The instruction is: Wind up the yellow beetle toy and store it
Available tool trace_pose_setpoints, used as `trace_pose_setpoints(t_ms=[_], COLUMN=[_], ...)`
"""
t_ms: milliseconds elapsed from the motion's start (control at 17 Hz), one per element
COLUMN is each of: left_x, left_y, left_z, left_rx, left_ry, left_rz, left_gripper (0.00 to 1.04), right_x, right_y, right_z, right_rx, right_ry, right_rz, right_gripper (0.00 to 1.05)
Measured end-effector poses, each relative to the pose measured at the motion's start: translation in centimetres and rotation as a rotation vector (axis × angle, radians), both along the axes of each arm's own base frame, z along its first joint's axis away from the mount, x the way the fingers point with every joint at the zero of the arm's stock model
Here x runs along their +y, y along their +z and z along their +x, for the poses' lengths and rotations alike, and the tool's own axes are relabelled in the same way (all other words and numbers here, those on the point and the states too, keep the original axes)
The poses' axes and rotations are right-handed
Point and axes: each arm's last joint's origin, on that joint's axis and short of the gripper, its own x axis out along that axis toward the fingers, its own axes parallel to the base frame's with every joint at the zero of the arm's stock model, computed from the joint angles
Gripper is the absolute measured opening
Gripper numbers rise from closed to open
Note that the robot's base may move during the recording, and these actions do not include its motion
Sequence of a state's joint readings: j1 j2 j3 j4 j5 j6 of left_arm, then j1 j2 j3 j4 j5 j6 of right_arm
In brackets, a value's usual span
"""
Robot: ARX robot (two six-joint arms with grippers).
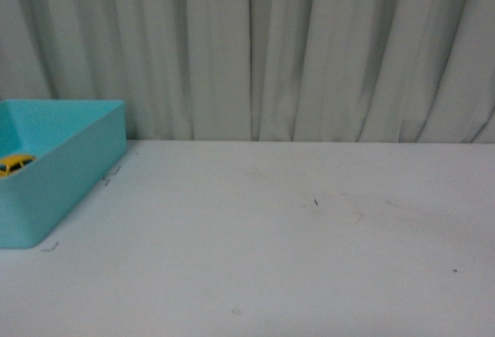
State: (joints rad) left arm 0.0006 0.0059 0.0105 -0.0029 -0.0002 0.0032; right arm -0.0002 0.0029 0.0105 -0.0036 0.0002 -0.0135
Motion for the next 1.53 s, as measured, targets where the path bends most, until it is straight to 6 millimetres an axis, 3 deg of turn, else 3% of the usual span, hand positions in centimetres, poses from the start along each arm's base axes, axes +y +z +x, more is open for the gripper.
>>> trace_pose_setpoints(t_ms=[1529], left_x=[0.00], left_y=[-0.03], left_z=[0.00], left_rx=[0.003], left_ry=[0.000], left_rz=[-0.001], left_gripper=[0.98], right_x=[0.00], right_y=[-0.02], right_z=[0.00], right_rx=[0.002], right_ry=[0.000], right_rz=[0.003], right_gripper=[0.98])
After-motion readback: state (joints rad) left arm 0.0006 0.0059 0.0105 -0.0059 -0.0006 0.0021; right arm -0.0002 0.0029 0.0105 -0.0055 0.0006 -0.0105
